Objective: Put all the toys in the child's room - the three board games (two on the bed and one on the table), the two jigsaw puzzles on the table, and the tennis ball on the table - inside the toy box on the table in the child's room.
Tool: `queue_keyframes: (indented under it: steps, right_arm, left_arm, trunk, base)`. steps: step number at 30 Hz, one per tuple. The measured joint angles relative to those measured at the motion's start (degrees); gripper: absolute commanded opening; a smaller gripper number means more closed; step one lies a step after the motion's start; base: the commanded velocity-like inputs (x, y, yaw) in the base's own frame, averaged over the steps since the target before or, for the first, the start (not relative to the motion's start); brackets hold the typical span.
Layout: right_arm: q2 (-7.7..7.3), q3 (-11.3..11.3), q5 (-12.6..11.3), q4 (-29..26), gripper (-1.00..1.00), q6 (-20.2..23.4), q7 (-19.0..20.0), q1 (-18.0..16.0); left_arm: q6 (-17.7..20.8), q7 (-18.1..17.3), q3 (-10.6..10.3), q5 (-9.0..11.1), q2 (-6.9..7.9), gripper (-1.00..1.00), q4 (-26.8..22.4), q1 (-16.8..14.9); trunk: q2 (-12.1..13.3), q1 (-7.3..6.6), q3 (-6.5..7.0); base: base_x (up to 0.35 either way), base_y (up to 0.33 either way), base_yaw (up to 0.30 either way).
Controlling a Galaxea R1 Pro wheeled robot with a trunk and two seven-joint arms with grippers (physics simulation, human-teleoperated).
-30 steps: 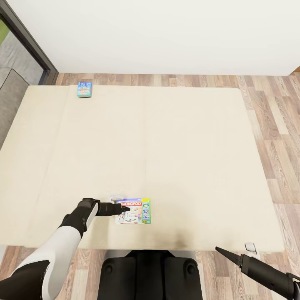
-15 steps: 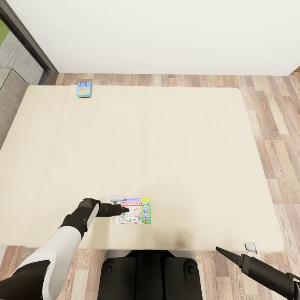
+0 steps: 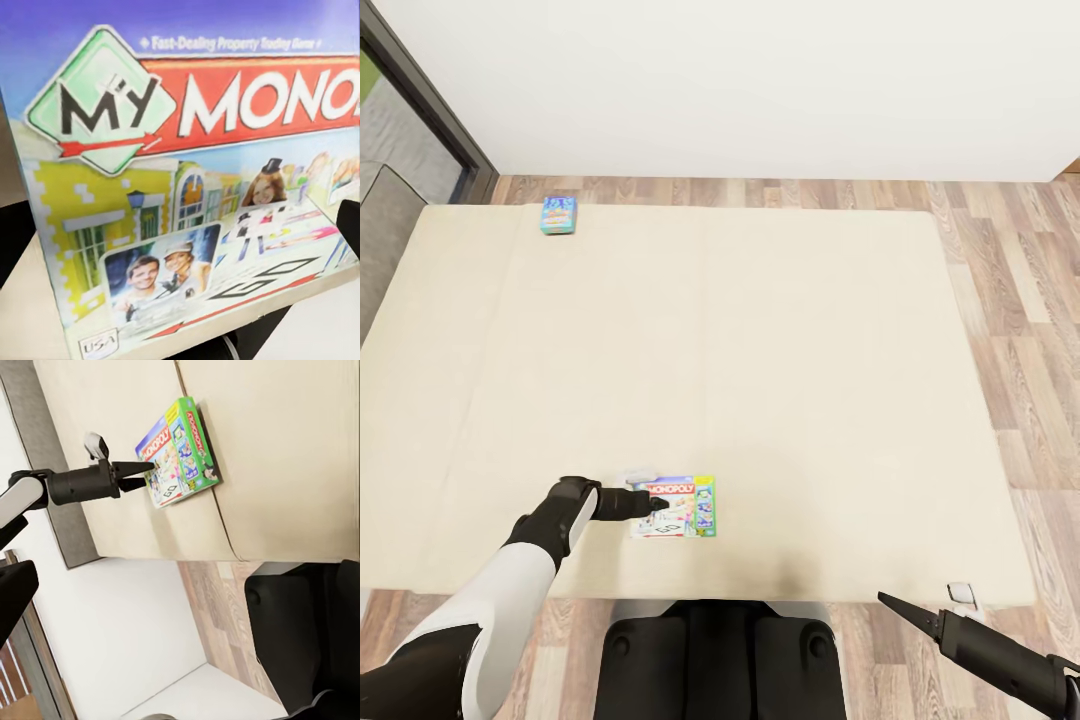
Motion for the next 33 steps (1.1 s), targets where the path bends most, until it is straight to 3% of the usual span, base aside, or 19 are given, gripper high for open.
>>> queue_keyframes:
  steps: [33]
  right_arm:
    - [0.01, -0.1, 0.0, 0.0, 1.0, 0.0, 0.0, 0.0]
  left_arm:
    - [0.1, 0.0, 0.0, 0.2, -0.01, 1.0, 0.0, 0.0]
  trunk:
    - [0.0, 0.0, 0.0]
  base:
    - [0.0, -0.048, 0.0]
